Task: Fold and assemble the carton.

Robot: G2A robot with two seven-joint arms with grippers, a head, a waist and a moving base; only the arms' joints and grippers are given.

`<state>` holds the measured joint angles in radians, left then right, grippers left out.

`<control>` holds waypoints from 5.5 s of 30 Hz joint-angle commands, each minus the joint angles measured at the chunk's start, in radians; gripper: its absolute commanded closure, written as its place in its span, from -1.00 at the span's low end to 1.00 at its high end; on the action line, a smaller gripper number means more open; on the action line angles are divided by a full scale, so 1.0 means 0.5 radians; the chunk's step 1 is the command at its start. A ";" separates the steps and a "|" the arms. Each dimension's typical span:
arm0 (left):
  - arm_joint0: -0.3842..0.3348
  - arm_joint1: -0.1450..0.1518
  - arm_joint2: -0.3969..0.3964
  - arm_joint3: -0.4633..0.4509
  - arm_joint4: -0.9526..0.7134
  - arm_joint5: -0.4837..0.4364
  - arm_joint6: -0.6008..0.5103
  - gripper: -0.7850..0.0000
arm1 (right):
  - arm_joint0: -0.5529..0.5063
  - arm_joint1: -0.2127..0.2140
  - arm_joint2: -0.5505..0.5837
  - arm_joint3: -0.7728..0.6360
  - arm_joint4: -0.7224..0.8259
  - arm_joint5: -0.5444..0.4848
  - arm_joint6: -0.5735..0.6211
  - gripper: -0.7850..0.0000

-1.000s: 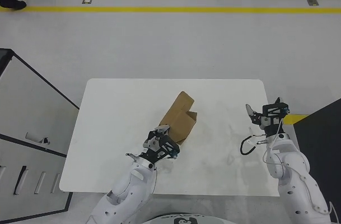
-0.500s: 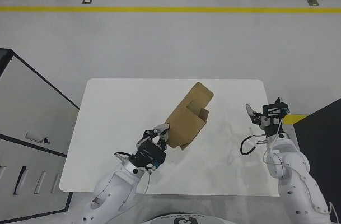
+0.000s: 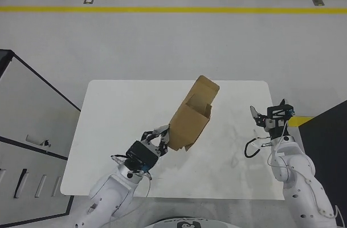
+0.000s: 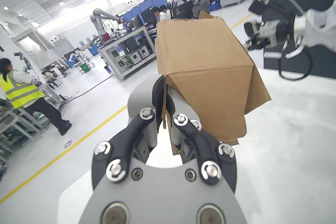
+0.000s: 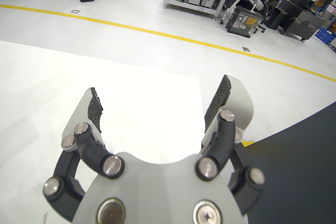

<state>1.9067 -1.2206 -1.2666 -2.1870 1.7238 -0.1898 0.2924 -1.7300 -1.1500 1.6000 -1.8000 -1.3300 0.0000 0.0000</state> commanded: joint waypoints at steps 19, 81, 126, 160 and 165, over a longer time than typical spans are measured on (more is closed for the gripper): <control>0.109 0.021 -0.137 -0.147 -0.930 -0.406 0.139 1.00 | 0.000 0.000 0.000 0.000 0.000 0.000 0.000 -1.00; 0.166 0.090 -0.087 -0.293 -4.633 -0.186 -1.452 1.00 | 0.000 0.000 0.000 0.000 0.000 0.000 0.000 -1.00; -0.058 0.093 -0.345 -0.310 -2.697 -0.939 -1.256 1.00 | 0.000 0.000 0.000 0.000 0.000 0.000 0.000 -1.00; -0.482 0.100 -0.425 -0.326 -0.253 -1.080 -0.063 1.00 | 0.000 0.000 0.000 0.000 0.000 0.000 0.000 -1.00; -0.488 0.112 -0.395 -0.326 0.018 -1.033 0.135 1.00 | 0.000 0.000 0.000 0.000 0.000 0.000 0.000 -1.00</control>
<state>1.6622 -1.1645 -1.4639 -2.3500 1.7395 -0.7052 0.3640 -1.7300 -1.1500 1.6000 -1.8000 -1.3300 0.0000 0.0000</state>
